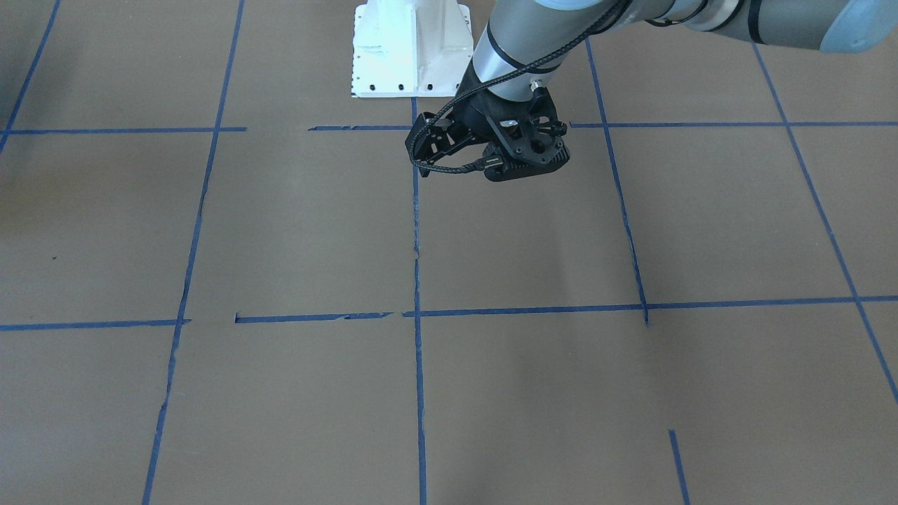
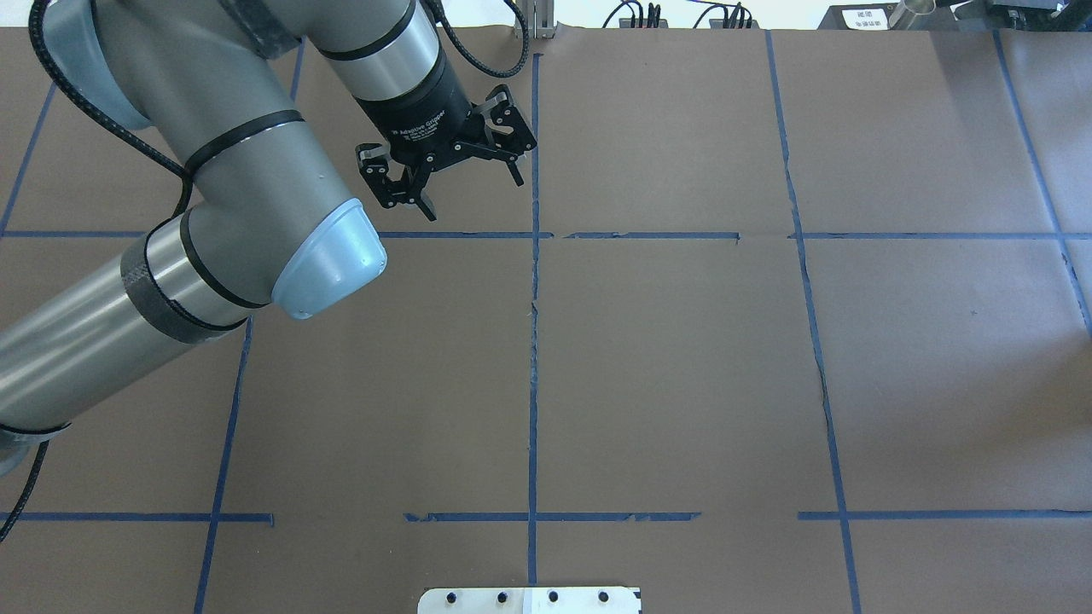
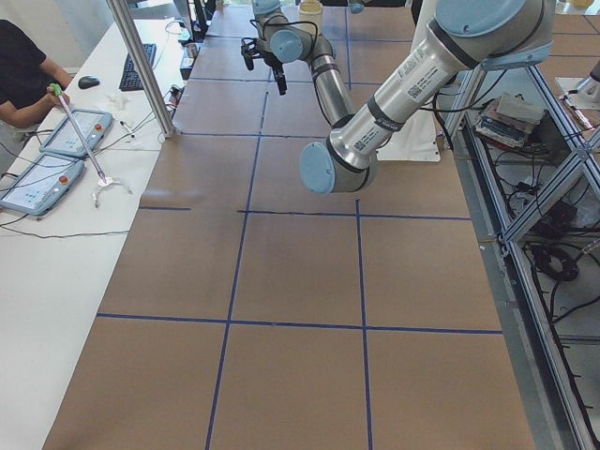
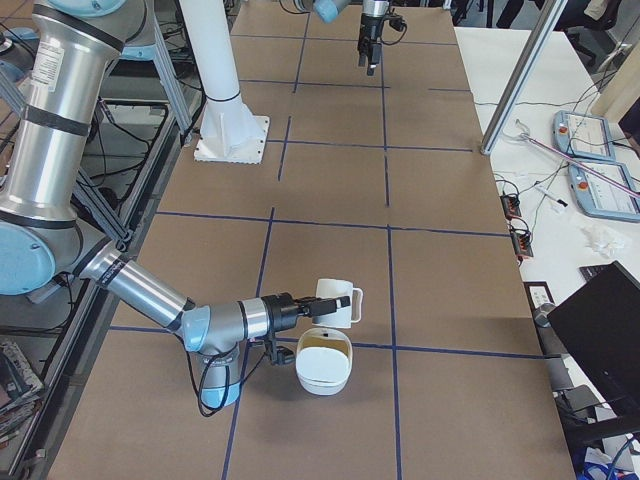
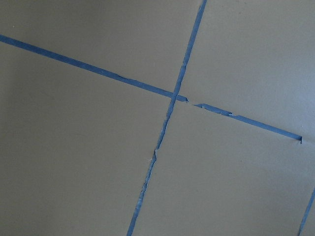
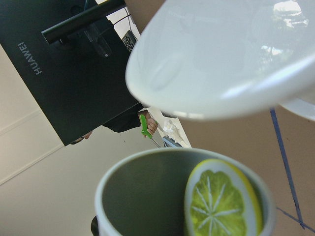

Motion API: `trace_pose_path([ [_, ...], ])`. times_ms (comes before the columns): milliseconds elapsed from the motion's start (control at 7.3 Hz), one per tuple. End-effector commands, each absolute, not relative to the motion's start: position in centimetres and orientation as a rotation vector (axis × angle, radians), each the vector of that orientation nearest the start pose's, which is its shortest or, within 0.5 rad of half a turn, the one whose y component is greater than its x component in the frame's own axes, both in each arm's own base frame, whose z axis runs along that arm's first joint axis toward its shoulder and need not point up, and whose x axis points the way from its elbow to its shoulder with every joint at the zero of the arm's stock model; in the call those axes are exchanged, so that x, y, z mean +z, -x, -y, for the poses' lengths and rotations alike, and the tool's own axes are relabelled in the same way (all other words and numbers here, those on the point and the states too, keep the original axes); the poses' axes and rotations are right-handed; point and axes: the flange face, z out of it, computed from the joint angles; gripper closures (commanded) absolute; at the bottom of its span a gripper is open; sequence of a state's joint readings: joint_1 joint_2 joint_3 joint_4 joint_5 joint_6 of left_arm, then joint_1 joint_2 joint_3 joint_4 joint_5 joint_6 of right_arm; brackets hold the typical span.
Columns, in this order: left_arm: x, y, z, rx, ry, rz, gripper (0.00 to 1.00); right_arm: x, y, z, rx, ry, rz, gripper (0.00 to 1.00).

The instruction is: Left arm hands cup to right arm to dump lemon

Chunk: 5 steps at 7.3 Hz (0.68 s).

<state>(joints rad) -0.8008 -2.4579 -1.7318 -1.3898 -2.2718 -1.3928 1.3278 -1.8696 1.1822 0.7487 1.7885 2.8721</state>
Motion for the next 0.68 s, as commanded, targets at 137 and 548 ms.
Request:
trace_pose_path([
  [137,6.3,-40.1,51.3,-0.259,0.187,-1.042,0.0,71.3,-5.2,28.3,1.851,0.374,2.079,0.77],
  [548,6.3,-40.1,51.3,-0.26,0.188,-1.041,0.0,71.8,-5.6,27.3,1.91,0.539,2.158,0.77],
])
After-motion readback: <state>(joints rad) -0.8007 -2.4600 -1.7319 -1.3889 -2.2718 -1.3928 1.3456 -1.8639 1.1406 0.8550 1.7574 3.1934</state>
